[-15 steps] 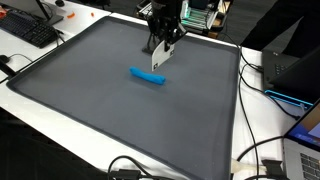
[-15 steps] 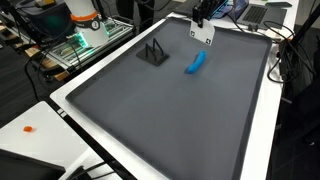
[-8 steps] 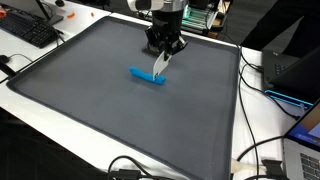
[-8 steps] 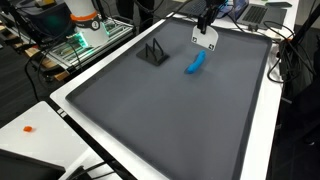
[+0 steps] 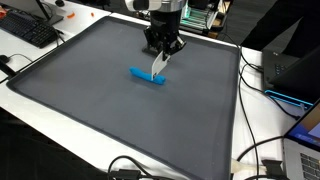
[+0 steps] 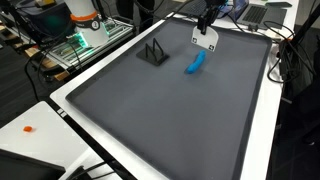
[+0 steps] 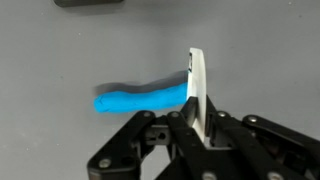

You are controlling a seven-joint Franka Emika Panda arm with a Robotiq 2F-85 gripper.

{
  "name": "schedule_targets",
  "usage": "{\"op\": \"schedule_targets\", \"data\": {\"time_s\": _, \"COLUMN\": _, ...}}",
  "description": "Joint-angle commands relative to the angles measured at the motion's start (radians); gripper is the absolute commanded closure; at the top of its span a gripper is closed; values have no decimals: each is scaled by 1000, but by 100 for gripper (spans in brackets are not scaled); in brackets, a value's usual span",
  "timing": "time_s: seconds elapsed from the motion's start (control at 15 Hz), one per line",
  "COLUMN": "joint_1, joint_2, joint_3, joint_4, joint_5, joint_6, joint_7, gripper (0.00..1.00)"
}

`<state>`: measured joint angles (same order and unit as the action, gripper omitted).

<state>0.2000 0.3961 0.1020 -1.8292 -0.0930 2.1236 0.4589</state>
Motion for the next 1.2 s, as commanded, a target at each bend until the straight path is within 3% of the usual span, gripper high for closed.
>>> {"op": "schedule_targets", "data": {"time_s": 0.0, "joint_1": 21, "joint_2": 19, "joint_3": -19, "joint_4": 27, "joint_5": -12, "joint_6": -28, "joint_7": -18, "gripper": 98}}
{"op": "schedule_targets", "data": {"time_s": 1.13, "joint_1": 57, "joint_2": 96, "joint_3": -42, "joint_4": 92, "joint_5": -98, "joint_6": -23, "joint_7": -84, "gripper": 98}}
